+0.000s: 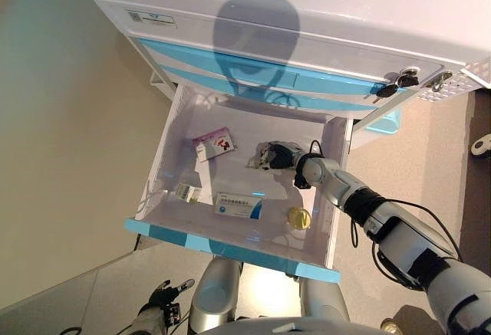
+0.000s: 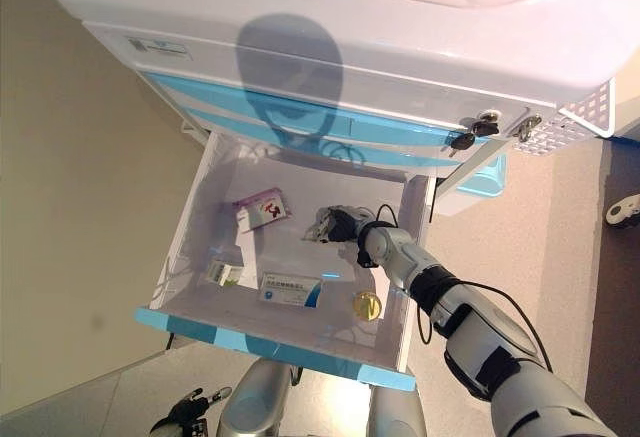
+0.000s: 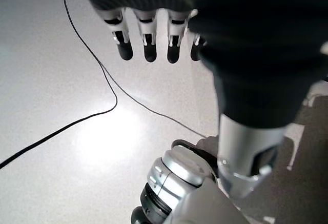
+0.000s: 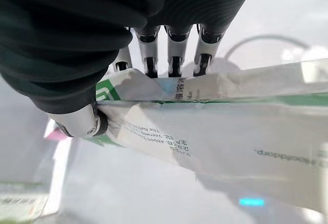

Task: Open the drawer and pick up the medicine

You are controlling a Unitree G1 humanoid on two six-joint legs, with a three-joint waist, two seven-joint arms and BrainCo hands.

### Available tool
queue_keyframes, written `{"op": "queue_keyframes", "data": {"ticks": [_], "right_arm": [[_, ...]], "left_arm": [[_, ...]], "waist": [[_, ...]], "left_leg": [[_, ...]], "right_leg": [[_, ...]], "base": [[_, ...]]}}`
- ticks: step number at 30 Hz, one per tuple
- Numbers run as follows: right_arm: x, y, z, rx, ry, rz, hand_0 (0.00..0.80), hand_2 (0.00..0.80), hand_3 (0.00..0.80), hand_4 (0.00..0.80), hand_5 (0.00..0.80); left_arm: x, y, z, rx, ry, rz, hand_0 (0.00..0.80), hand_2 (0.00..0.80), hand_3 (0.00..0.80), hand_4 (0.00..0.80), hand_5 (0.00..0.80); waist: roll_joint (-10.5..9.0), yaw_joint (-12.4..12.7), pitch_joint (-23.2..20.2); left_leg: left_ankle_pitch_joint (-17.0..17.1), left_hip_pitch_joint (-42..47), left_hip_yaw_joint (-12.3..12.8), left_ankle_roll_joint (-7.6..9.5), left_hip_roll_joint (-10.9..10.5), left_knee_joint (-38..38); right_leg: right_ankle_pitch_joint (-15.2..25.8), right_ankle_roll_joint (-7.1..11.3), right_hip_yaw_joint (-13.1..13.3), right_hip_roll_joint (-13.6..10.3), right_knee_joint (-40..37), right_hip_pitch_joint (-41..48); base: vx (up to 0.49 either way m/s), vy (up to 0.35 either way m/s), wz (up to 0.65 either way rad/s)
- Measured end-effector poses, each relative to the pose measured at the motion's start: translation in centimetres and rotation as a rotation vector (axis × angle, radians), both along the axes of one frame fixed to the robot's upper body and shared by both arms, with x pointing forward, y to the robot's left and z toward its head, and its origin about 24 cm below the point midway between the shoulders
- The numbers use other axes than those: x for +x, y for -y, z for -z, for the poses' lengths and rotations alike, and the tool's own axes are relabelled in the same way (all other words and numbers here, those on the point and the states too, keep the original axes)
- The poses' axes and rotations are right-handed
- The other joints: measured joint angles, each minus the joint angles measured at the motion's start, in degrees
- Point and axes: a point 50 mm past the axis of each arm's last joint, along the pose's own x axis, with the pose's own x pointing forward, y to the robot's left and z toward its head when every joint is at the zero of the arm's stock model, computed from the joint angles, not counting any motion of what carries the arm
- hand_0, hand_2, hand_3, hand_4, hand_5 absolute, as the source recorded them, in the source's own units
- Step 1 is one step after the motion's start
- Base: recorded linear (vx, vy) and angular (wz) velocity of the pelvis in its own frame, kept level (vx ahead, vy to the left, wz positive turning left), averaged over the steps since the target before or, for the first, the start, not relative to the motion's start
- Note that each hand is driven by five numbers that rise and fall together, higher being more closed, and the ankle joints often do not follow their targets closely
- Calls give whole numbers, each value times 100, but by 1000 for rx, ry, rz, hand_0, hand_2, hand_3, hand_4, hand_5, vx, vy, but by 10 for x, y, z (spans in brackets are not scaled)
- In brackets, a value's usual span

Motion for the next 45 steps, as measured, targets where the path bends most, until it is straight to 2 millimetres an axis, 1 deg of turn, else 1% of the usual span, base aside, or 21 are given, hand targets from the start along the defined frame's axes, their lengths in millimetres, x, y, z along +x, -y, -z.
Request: {"op": "queue_keyframes", "data": {"ticks": [5, 9, 10, 14, 16, 17, 19, 21, 24, 26, 30, 31, 32, 33, 34, 35, 37, 39, 43, 44, 45], "right_arm": [[-12, -10, 6, -2, -93, -95, 800, 800, 800, 800, 800], [-19, -19, -6, 32, -113, -186, 800, 800, 800, 800, 800], [-21, -20, -13, 37, -107, -213, 800, 800, 800, 800, 800], [-24, -19, -29, 49, -92, -266, 800, 800, 800, 800, 800], [-26, -19, -43, 41, -70, -305, 800, 800, 800, 800, 800], [-28, -20, -55, 35, -58, -336, 800, 800, 800, 800, 800], [-30, -22, -67, 40, -37, -375, 800, 800, 800, 800, 800], [-33, -25, -75, 31, -32, -400, 800, 800, 800, 800, 800], [-41, -29, -97, 64, -6, -466, 800, 800, 800, 800, 800], [-41, -31, -110, 81, 15, -486, 800, 800, 800, 800, 800], [-50, -28, -128, 99, 36, -530, 800, 800, 800, 800, 800], [-55, -25, -136, 92, 47, -552, 800, 800, 800, 800, 800], [-57, -25, -139, 93, 51, -560, 800, 800, 800, 800, 800], [-57, -26, -143, 102, 53, -568, 800, 800, 800, 800, 800], [-57, -25, -144, 102, 55, -569, 800, 800, 800, 800, 800], [-58, -23, -150, 92, 70, -572, 800, 800, 800, 800, 800], [-59, -20, -157, 88, 78, -572, 800, 800, 800, 800, 800], [-61, -18, -163, 91, 85, -578, 800, 800, 800, 800, 800], [-65, -15, -184, 104, 116, -593, 800, 800, 800, 800, 800], [-65, -11, -193, 93, 142, -584, 800, 800, 800, 800, 800], [-64, -9, -197, 90, 156, -579, 800, 800, 800, 800, 800]], "left_arm": [[0, -6, -2, 0, 4, -1, 0, 0, 0, 0, 0], [0, -9, -2, -8, 7, -17, 0, 0, 0, 0, 0], [0, -10, -3, -10, 11, -28, 0, 0, 0, 0, 0], [0, -15, -4, -2, 14, -28, 0, 0, 0, 0, 0], [2, -17, -5, -5, 22, -32, 0, 0, 0, 0, 0], [1, -20, -6, -5, 26, -46, 0, 0, 0, 0, 0], [0, -24, -7, 0, 27, -55, 0, 0, 0, 0, 0], [1, -27, -8, 4, 28, -62, 0, 0, 0, 0, 0], [-2, -34, -10, 12, 27, -79, 0, 0, 0, 0, 0], [-4, -38, -11, 19, 24, -81, 0, 0, 0, 0, 0], [-5, -42, -12, 25, 21, -83, 0, 0, 0, 0, 0], [-7, -42, -12, 23, 19, -88, 0, 0, 0, 0, 0], [-10, -43, -11, 24, 13, -90, 0, 0, 0, 0, 0], [-19, -43, -9, 25, -9, -94, 0, 0, 0, 0, 0], [-21, -43, -9, 24, -15, -94, 0, 0, 0, 0, 0], [-24, -42, -8, 23, -28, -92, 0, 0, 0, 0, 0], [-25, -42, -7, 27, -36, -79, 0, 0, 0, 0, 0], [-29, -42, -7, 28, -49, -77, 0, 0, 0, 0, 0], [-41, -42, -5, 26, -83, -79, 0, 0, 0, 0, 0], [-44, -41, -4, 25, -93, -82, 0, 0, 0, 0, 0], [-46, -41, -4, 25, -99, -84, 0, 0, 0, 0, 0]], "waist": [[1, 0, 7], [-3, 6, 6], [-14, 9, 12], [-47, -7, 18], [-82, -20, 14], [-118, -38, -5], [-174, -47, -39], [-203, -40, -56], [-334, -28, -150], [-430, -59, -241], [-535, -84, -438], [-534, -113, -443], [-534, -116, -457], [-549, -158, -616], [-550, -187, -695], [-546, -184, -820], [-529, -189, -866], [-530, -219, -1047], [-515, -312, -1314], [-512, -329, -1357], [-514, -322, -1396]], "left_leg": [[3, 2, 11, 5, 0, -2], [11, 25, 57, 13, 4, -4], [13, 54, 104, 17, 4, -4], [-17, 260, 140, 21, 31, -36], [-31, 311, 146, 3, 65, -36], [-36, 334, 150, -4, 80, -35], [-43, 348, 153, -14, 97, -30], [-47, 357, 156, -20, 113, -28], [-63, 485, 169, -37, 145, -50], [-76, 560, 176, -47, 159, -88], [-104, 668, 230, -57, 173, -138], [-104, 772, 235, -55, 174, -167], [-101, 823, 240, -51, 172, -187], [-102, 853, 250, -38, 173, -219], [-116, 857, 265, -39, 175, -225], [-121, 876, 302, -40, 179, -239], [-121, 993, 314, -40, 192, -290], [-142, 1053, 323, -42, 207, -343], [-150, 1219, 395, -41, 237, -445], [-153, 1291, 404, -43, 242, -481], [-152, 1306, 410, -43, 243, -498]], "right_leg": [[11, -17, 6, 0, -1, -4], [13, -19, 33, 2, -4, 7], [20, -18, 82, 10, -5, 15], [45, -6, 137, 43, -109, 223], [73, 13, 146, 86, -203, 306], [79, 7, 152, 106, -215, 333], [84, -3, 157, 123, -229, 346], [120, -23, 157, 155, -277, 385], [164, -40, 165, 194, -395, 550], [157, -30, 168, 204, -462, 623], [176, -17, 167, 214, -569, 760], [195, -5, 164, 218, -628, 890], [201, -1, 165, 219, -658, 938], [213, 11, 165, 222, -741, 986], [226, 14, 169, 223, -780, 996], [275, 9, 193, 234, -843, 1025], [334, 17, 205, 263, -982, 1181], [370, 24, 236, 287, -1122, 1255], [419, 35, 252, 317, -1299, 1447], [438, 34, 252, 326, -1357, 1536], [442, 34, 259, 332, -1372, 1548]], "base": [[0, 0, 0], [2, 1, -3], [7, -2, -12], [18, -12, -10], [19, -24, -7], [18, -18, -5], [25, -13, -4], [28, -9, -3], [23, -2, -3], [50, -10, -3], [58, -13, -1], [46, -12, 0], [43, -11, 0], [31, -9, -3], [71, -5, -10], [41, 3, -12], [68, 5, -11], [78, 5, -7], [72, 1, -4], [36, 1, -4], [45, -4, -5]]}}
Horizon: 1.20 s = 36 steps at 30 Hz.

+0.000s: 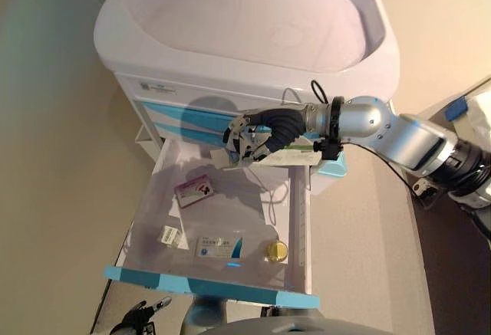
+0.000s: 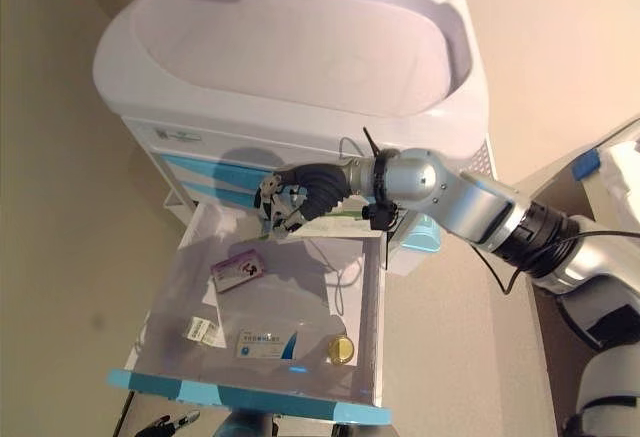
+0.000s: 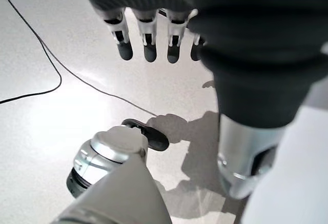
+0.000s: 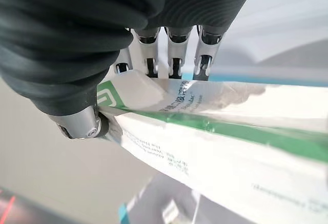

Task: Open the drawer and pick up the medicine

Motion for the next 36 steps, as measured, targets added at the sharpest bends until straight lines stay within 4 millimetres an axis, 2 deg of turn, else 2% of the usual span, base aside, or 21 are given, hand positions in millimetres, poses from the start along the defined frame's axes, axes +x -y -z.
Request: {"op": "queue_keyframes", "data": {"ticks": [1, 6, 13, 17, 18, 27, 36], "right_arm": [[1, 4, -6, 9, 32, 16, 800, 800, 800, 800, 800], [6, 15, -13, 15, 60, 60, 800, 800, 800, 800, 800], [28, 32, -23, 72, 103, 190, 800, 800, 800, 800, 800], [49, 50, -37, 90, 174, 329, 800, 800, 800, 800, 800], [61, 55, -38, 108, 195, 391, 800, 800, 800, 800, 800], [105, 76, -32, 123, 238, 658, 800, 800, 800, 800, 800], [126, 99, -35, 88, 286, 865, 800, 800, 800, 800, 800]], "left_arm": [[-5, 0, 1, -1, -12, -3, 0, 0, 0, 0, 0], [-13, 3, 3, -11, -35, -10, 0, 0, 0, 0, 0], [-32, 5, 5, -29, -79, -21, 0, 0, 0, 0, 0], [-37, 4, 5, -29, -91, -28, 0, 0, 0, 0, 0], [-41, 3, 5, -26, -101, -33, 0, 0, 0, 0, 0], [-50, -4, 2, -12, -121, -53, 0, 0, 0, 0, 0], [-57, -5, 2, -16, -144, -74, 0, 0, 0, 0, 0]], "waist": [[-9, -11, -112], [-19, -30, -306], [-35, -52, -478], [-42, -24, -487], [-58, -32, -517], [-54, 7, -518], [-50, 199, -515]], "left_leg": [[2, 33, 21, 5, 7, -29], [-24, 169, 31, 13, 23, -65], [-63, 227, 33, -6, 39, -65], [-50, 220, 30, 12, 30, -65], [-51, 222, 28, 11, 34, -65], [-50, 177, -103, 12, 25, -65], [-48, -5, -311, 10, -9, -54]], "right_leg": [[7, 2, 19, 11, -47, 36], [55, -2, 23, 47, -236, 245], [77, -3, 16, 67, -338, 352], [88, 0, 13, 65, -354, 353], [97, 2, 12, 67, -383, 364], [108, 9, -111, 70, -486, 428], [123, 2, -316, 76, -658, 425]], "base": [[55, -5, -6], [72, -9, -1], [49, -12, 0], [33, -12, 0], [0, 0, 0], [29, -6, 6], [23, -11, 13]]}}
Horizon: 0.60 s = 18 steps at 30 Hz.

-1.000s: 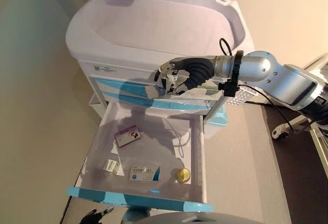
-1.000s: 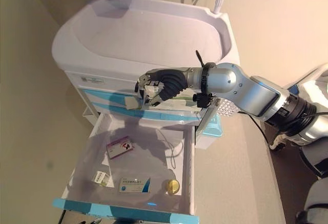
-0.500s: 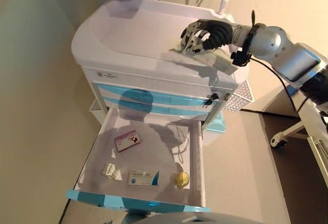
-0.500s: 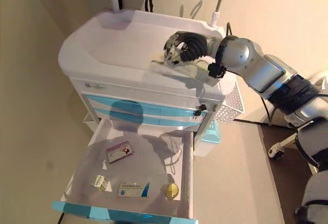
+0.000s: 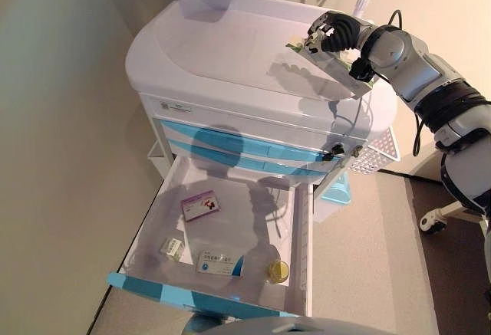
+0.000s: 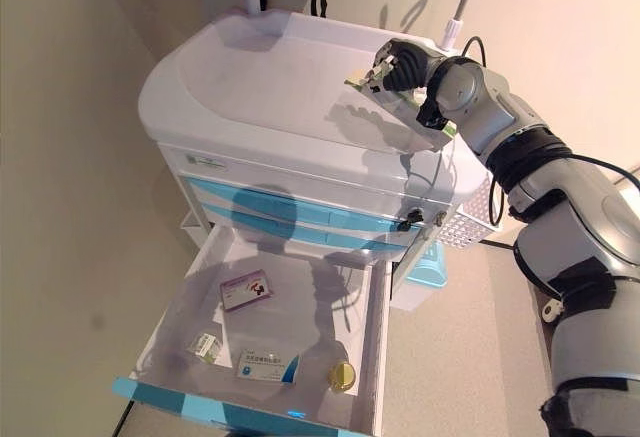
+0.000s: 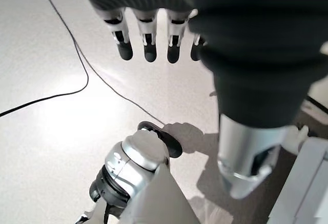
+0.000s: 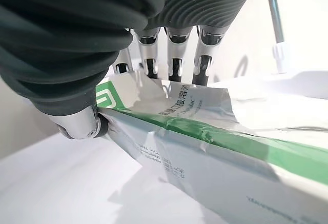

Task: Open the drawer and pick up the medicine

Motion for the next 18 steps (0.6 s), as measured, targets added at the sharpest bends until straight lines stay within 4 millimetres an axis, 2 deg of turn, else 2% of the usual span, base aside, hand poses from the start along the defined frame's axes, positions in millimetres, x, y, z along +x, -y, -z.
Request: {"op": "queue_keyframes", "data": {"ticks": [2, 4, 10, 11, 18], "right_arm": [[1, 7, 1, -17, 6, 39, 800, 800, 800, 800, 800], [3, 10, -1, -30, 13, 66, 800, 800, 800, 800, 800], [4, 11, -12, -96, 50, 105, 800, 800, 800, 800, 800], [4, 12, -16, -105, 65, 117, 800, 800, 800, 800, 800], [4, 7, -21, -163, 102, 118, 800, 800, 800, 800, 800]], "left_arm": [[0, 0, 0, 1, -3, 9, 0, 0, 0, 0, 0], [0, -2, -1, 6, -3, 10, 0, 0, 0, 0, 0], [1, -9, -4, 26, -7, 22, 0, 0, 0, 0, 0], [2, -10, -4, 27, -7, 30, 0, 0, 0, 0, 0], [6, -11, -4, 32, -4, 39, 0, 0, 0, 0, 0]], "waist": [[7, 126, 5], [12, 147, 19], [14, 248, 138], [6, 262, 175], [-96, 343, 373]], "left_leg": [[0, -32, -54, 0, -23, -1], [2, -114, -153, -4, -47, 17], [2, -247, -350, -12, -91, 48], [6, -300, -442, -21, -109, 59], [15, -396, -648, -33, -162, 77]], "right_leg": [[-1, 1, -68, -2, -41, 19], [0, 0, -158, 0, -87, 7], [0, 1, -371, 12, -188, 21], [1, -1, -449, 23, -215, 21], [-26, 14, -566, -1, -265, 67]], "base": [[22, -9, 14], [28, -16, 23], [20, -24, 20], [19, -21, 24], [5, -17, 20]]}}
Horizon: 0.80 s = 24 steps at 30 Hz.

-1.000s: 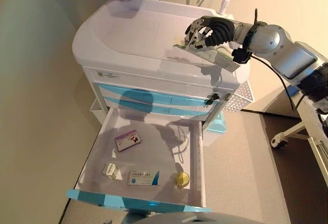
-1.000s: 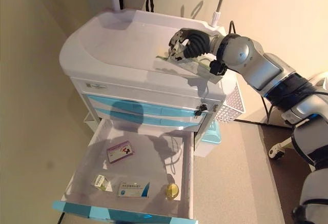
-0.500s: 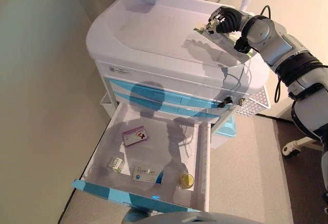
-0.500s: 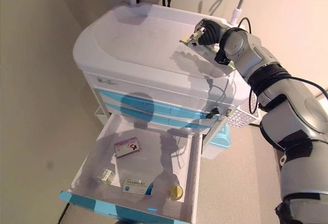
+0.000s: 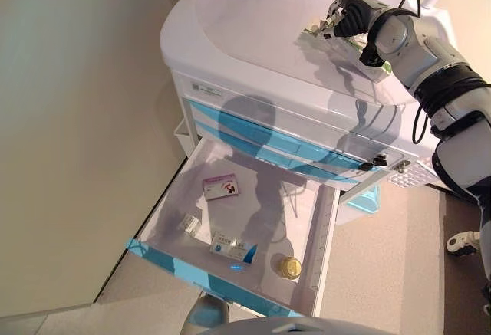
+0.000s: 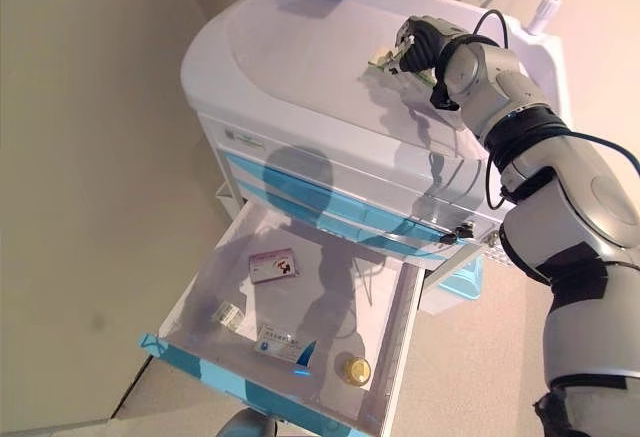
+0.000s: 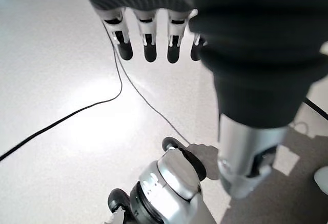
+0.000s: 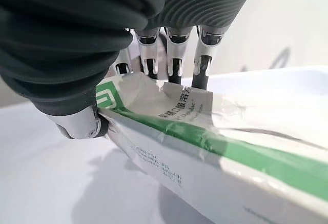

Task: Open the drawer and pick up the medicine

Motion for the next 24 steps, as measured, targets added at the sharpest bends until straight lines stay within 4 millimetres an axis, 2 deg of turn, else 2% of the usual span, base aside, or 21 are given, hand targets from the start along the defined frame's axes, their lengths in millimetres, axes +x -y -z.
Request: {"op": "queue_keyframes", "data": {"ticks": [1, 7, 16, 18, 24], "right_arm": [[0, 1, 1, -10, 0, 7, 800, 800, 800, 800, 800], [1, 5, 1, -40, 14, 34, 800, 800, 800, 800, 800], [3, 3, 5, -27, -9, 34, 800, 800, 800, 800, 800], [3, 3, 6, -17, -21, 36, 0, 0, 0, 0, 0], [5, 1, 10, 37, -37, 30, 0, 0, 0, 0, 0]], "left_arm": [[3, 0, 0, 2, 6, 2, 0, 0, 0, 0, 0], [12, 1, 0, 3, 19, 27, 0, 0, 0, 0, 0], [13, 1, 0, 2, 22, 29, 0, 0, 0, 0, 0], [13, 1, 0, 1, 23, 32, 0, 0, 0, 0, 0], [20, 4, 1, -4, 34, 51, 0, 0, 0, 0, 0]], "waist": [[-10, 91, 34], [-57, 103, 91], [-64, 114, 100], [-63, 114, 100], [-63, 104, 101]], "left_leg": [[1, -7, -19, 1, -17, 7], [7, -181, -253, 2, -83, 111], [16, -184, -256, 5, -97, 112], [16, -180, -256, 5, -98, 114], [16, -171, -260, 5, -101, 136]], "right_leg": [[-6, 5, -15, 2, 0, 2], [-44, 45, -180, -24, 0, -22], [-42, 41, -193, -31, 0, -24], [-31, 25, -194, -37, -1, -21], [-29, 23, -193, -42, 0, 2]], "base": [[-4, -10, 10], [-14, -10, 21], [-1, 0, 1], [0, 0, 0], [0, 0, 0]]}}
